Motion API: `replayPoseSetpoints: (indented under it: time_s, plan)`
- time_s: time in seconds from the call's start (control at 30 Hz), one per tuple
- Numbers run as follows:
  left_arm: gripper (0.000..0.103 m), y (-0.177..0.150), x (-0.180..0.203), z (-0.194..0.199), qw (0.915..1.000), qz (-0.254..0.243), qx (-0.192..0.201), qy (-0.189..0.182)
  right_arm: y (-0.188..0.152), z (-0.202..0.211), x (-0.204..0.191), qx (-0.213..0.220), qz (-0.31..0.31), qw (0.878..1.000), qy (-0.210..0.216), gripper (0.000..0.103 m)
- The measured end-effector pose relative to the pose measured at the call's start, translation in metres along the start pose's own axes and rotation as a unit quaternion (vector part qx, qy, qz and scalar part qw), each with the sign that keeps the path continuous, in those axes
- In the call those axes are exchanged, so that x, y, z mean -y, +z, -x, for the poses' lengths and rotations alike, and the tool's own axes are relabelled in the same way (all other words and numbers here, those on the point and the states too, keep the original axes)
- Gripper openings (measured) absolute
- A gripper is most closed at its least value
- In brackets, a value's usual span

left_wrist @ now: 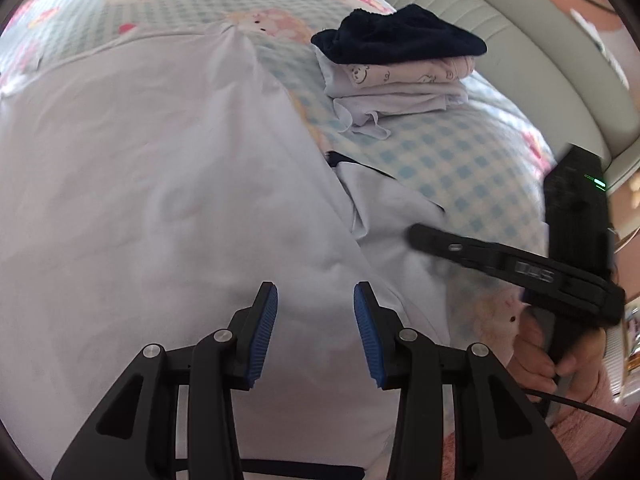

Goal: Fold clothes

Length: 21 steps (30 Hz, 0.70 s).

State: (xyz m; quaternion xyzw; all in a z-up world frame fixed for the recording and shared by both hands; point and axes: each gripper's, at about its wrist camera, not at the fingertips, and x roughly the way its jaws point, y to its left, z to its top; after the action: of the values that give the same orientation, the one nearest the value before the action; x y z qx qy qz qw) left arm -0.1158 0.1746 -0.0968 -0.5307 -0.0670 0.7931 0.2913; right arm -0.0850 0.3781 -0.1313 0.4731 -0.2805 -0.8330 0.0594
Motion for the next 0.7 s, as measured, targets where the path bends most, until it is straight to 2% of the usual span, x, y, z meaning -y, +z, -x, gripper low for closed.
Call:
replayPoseSetpoints:
  time_s: [0.07,0.13,0.2,0.23,0.3,0.37,0.4,0.47,0.57,0.63,0.67,0.7]
  plan:
    - [0.042,0.000,-0.002,-0.001,1.0000,0.004,0.004,-0.004,-0.004,0.020,-0.005,0.033,0.006,0.999,-0.017,0.002]
    - [0.042,-0.001,-0.004,-0.006,1.0000,0.006,-0.002,0.003,-0.010,0.029,-0.004,0.049,0.014,0.996,-0.071,0.001]
    - [0.042,-0.004,-0.006,-0.017,0.9997,0.006,-0.016,0.019,-0.019,0.027,0.005,0.047,0.025,0.989,-0.139,0.001]
    - [0.042,-0.006,-0.006,-0.021,0.9994,0.004,-0.021,0.027,-0.023,0.023,0.014,0.032,0.013,0.989,-0.143,0.001]
    - [0.043,-0.007,-0.001,-0.018,0.9994,-0.006,-0.011,0.031,-0.025,0.023,0.032,0.015,-0.039,0.996,-0.076,0.004]
    - [0.043,-0.008,0.004,-0.010,0.9999,-0.005,-0.001,0.012,-0.025,0.027,0.040,0.014,-0.077,0.997,0.000,0.008]
    - [0.043,-0.007,0.005,-0.006,1.0000,-0.001,0.006,-0.001,-0.024,0.029,0.040,0.017,-0.086,0.996,0.030,0.026]
    - [0.043,-0.006,0.006,0.002,0.9996,0.004,0.024,-0.016,-0.019,0.025,0.034,0.013,-0.082,0.995,0.053,0.047]
    - [0.043,-0.005,0.008,0.014,0.9985,0.001,0.051,-0.019,-0.012,0.005,0.025,-0.012,-0.064,0.996,0.052,0.062]
    - [0.041,-0.004,0.001,0.022,0.9966,0.014,0.079,-0.019,-0.008,-0.015,0.023,-0.019,-0.061,0.997,0.045,0.062]
    - [0.040,-0.005,-0.003,0.024,0.9959,0.020,0.087,-0.016,-0.007,-0.024,0.022,-0.016,-0.057,0.998,0.035,0.050]
    - [0.040,-0.004,-0.006,0.024,0.9962,0.023,0.083,-0.011,-0.006,-0.030,0.022,-0.016,-0.047,0.999,0.020,0.021]
